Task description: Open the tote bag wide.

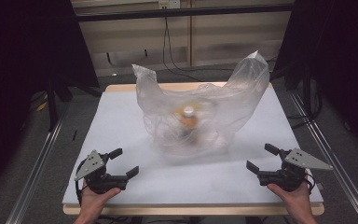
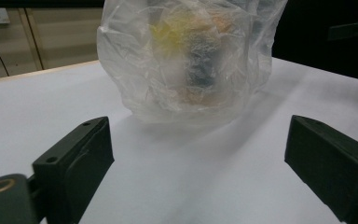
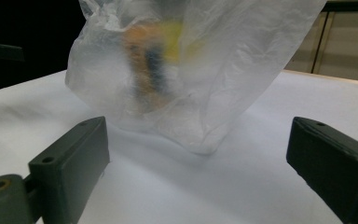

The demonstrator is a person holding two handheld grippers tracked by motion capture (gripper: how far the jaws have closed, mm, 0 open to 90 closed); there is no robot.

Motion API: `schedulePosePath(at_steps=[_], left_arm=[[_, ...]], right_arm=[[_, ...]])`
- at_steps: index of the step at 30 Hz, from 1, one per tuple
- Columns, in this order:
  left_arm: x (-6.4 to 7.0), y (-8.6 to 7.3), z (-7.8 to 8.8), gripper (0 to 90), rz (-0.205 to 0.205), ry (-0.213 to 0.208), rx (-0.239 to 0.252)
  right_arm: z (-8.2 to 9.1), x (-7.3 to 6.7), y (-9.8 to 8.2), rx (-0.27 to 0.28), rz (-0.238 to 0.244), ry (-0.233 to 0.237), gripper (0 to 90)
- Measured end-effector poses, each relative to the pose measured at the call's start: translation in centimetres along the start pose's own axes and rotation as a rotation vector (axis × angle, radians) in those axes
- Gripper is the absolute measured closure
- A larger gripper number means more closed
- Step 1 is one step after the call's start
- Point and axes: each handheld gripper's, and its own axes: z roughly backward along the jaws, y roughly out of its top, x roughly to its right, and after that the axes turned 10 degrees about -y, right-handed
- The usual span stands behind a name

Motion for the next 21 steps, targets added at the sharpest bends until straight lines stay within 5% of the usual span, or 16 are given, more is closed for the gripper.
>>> schedulePosePath(at_steps=[8,9,10,11,13,14,21], left_arm=[[-0.2,0.1,-0.2,17.7,-0.001,-0.025,-0.032],[-0.3,0.1,-0.2,22.0,-0.023,-0.028,-0.046],[-0.3,0.1,-0.3,23.3,-0.003,-0.053,-0.036],[-0.2,0.1,-0.4,27.8,-0.014,-0.035,-0.053],[-0.3,0.1,-0.5,30.6,-0.009,-0.096,-0.066],[-0.1,0.1,-0.5,32.1,-0.021,-0.067,-0.073],[0.4,0.8,-0.9,45.4,0.010,-0.126,-0.094]], right_arm=[[-0.7,0.0,0.0,-0.040,-0.022,0.027,9.9],[-0.7,0.0,0.0,-0.043,-0.025,0.032,12.6],[-0.8,0.0,0.0,-0.044,-0.019,0.039,15.1],[-0.7,0.0,0.0,-0.039,-0.020,0.052,21.7],[-0.7,0.1,0.1,-0.035,-0.019,0.066,25.6],[-0.7,0.1,0.2,-0.043,-0.019,0.076,27.6],[-1.3,-0.1,0.8,-0.058,-0.008,0.125,46.8]])
